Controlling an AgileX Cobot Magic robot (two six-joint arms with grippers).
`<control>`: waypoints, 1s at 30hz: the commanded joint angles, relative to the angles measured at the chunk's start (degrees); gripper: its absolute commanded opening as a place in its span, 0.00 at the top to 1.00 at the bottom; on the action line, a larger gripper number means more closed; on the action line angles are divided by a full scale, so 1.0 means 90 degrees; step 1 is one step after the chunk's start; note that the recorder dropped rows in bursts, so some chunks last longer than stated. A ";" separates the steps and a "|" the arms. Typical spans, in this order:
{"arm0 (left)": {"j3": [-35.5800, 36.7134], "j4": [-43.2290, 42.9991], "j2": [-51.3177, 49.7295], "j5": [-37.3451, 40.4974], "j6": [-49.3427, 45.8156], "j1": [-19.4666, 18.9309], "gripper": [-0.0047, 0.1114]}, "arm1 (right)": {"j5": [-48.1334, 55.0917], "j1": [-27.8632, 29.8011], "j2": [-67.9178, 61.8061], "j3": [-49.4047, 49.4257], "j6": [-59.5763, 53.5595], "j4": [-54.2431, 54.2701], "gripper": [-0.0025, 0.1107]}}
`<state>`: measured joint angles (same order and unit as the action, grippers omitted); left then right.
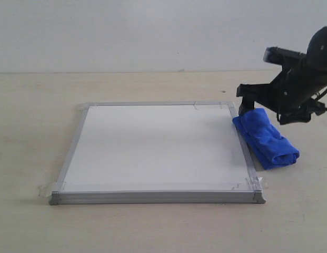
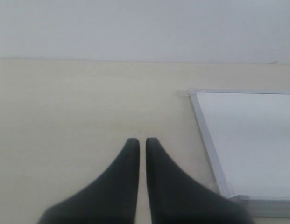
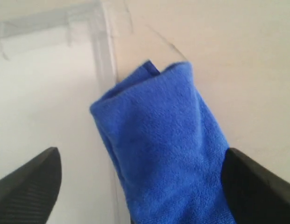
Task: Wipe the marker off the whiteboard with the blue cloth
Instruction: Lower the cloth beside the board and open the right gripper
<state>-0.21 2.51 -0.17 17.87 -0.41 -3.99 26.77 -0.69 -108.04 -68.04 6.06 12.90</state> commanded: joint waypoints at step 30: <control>0.0024 -0.0021 0.0019 -0.0080 -0.0003 -0.0008 0.92 | 0.2210 0.0021 0.0021 -0.0373 -0.2066 -0.1932 0.96</control>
<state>-0.21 2.51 -0.17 17.87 -0.41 -3.99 45.08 -0.69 -106.89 -71.21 -12.99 -0.89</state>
